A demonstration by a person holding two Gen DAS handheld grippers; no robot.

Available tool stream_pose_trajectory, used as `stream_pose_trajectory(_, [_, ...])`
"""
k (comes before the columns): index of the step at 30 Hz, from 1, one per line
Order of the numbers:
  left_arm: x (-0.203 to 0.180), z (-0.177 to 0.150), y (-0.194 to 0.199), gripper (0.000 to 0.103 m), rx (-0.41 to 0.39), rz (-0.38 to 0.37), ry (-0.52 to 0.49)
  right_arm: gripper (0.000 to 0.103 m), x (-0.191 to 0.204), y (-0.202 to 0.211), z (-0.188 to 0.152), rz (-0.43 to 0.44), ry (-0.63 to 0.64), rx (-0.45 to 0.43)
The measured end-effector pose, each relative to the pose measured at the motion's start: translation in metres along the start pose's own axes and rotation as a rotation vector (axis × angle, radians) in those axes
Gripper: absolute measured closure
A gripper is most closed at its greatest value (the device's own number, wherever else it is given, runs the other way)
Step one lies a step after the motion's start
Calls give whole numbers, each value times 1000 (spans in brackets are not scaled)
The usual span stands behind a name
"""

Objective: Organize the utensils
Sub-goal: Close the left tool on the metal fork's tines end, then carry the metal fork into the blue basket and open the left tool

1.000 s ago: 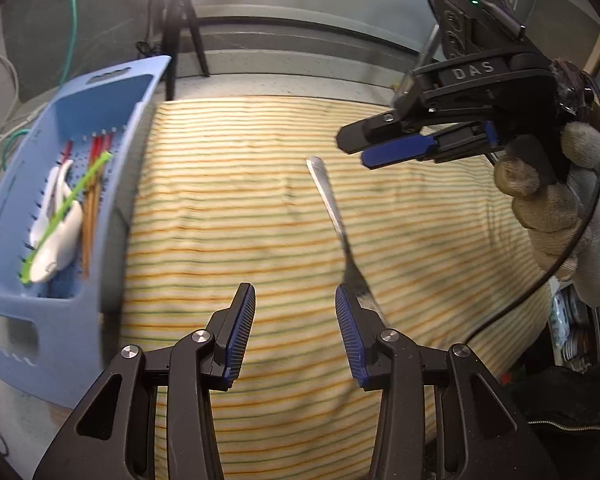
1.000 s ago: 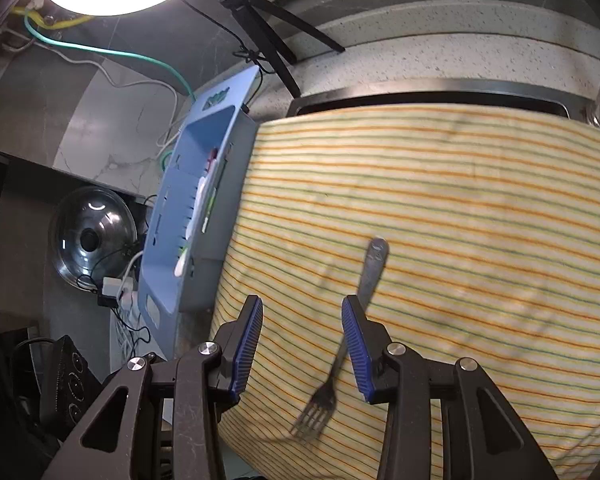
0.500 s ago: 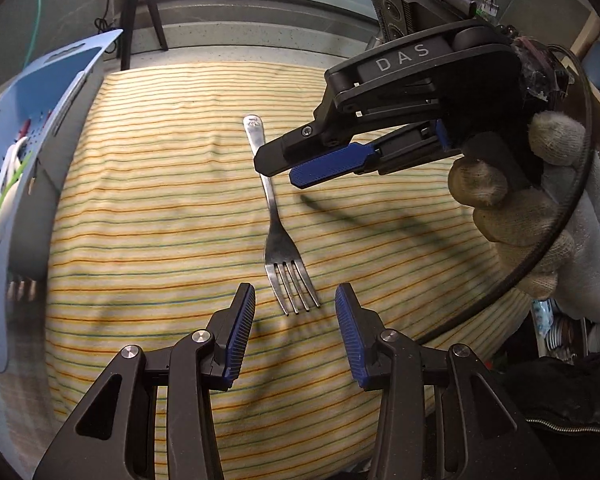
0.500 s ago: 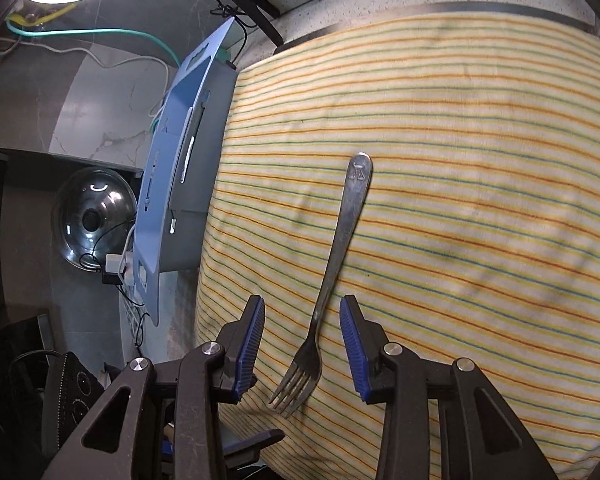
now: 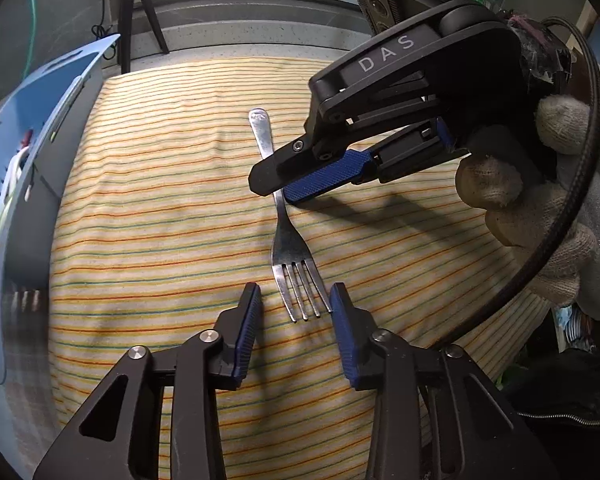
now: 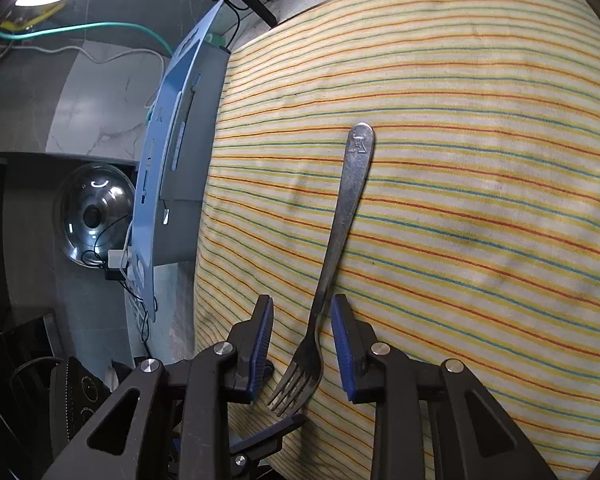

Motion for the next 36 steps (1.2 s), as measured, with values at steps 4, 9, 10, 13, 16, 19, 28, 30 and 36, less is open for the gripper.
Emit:
stream_pose_trajectory(4, [7, 1, 1, 81, -14, -9, 29, 79, -1, -2, 1, 0, -10, -8])
stream_pose_trajectory(9, [10, 3, -1, 81, -29, -15, 36, 79, 4, -5, 0, -5, -10, -23])
stream_pose_trajectory(10, [10, 3, 0, 81, -32, -17, 41, 80, 5, -6, 0, -9, -9, -26])
stream_pose_trajectory(13, [11, 4, 2, 81, -42, -19, 53, 83, 7, -8, 0, -23, -6, -35])
stream_pose_trajectory(16, [15, 2, 5, 81, -47, -17, 52, 88, 7, -10, 0, -34, -5, -39])
stream_pose_trajectory(19, [16, 2, 8, 81, -52, -19, 58, 95, 5, -10, 0, -36, -19, -40])
stream_pose_trajectory(28, [20, 6, 32, 82, -87, -18, 57, 97, 21, -9, 6, -3, -23, -49])
stream_pose_trajectory(30, [22, 9, 38, 84, -99, -12, 49, 98, 30, -8, 9, 8, -12, -57])
stream_pose_trajectory(36, [37, 17, 51, 96, -121, 7, 51, 100, 61, -12, 17, 25, 26, -83])
Point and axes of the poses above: each gripper's, at about its wrist camera, not at the fingertips, and y roughly against the way its jaws point, x to its left, z to its top, the point moved 3 cm from there along -y, roughly the way its jaws point, and after that the axes turned 14 degrees about -x, right-handed, at the moved point
